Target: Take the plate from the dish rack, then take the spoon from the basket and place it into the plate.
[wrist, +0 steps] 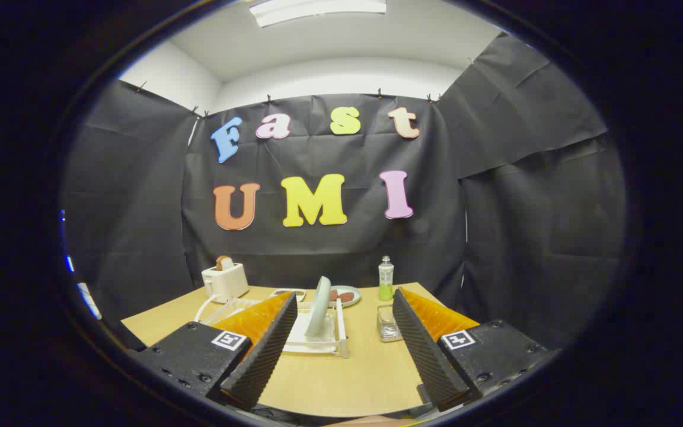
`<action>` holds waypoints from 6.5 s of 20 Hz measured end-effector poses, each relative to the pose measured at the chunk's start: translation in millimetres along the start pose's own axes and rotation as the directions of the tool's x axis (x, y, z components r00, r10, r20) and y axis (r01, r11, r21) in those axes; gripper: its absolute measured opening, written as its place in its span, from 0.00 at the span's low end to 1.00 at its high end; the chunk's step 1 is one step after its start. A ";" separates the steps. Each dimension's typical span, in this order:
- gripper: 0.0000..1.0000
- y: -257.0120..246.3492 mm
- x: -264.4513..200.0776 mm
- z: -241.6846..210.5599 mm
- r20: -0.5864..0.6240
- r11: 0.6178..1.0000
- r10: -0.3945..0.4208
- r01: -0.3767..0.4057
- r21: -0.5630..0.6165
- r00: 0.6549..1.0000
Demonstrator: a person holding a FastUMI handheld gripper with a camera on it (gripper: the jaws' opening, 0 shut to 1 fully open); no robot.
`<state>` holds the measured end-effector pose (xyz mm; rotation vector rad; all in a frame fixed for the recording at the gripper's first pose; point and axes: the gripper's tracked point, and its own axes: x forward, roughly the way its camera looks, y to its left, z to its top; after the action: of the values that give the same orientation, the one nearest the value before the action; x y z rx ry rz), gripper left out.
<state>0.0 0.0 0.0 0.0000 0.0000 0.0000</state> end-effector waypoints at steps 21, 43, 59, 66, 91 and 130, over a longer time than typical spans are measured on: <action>1.00 14.2 60.9 -2.1 -0.135 1.000 0.021 -0.024 -0.021 0.991; 0.92 59.0 305.2 21.0 -0.632 0.927 -0.294 0.055 -0.370 0.717; 0.54 30.1 345.8 -49.1 -0.758 0.862 -0.479 0.072 -0.503 0.442; 0.17 66.0 331.4 -40.5 -0.697 0.816 -0.525 0.058 -0.575 0.488; 0.13 75.3 151.2 -64.8 -0.692 0.984 -0.165 0.072 -0.162 0.703; 0.99 -37.1 147.8 -128.9 -0.424 0.999 0.014 0.000 0.032 0.906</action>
<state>147.8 -37.1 -128.9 0.0316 0.4377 0.0072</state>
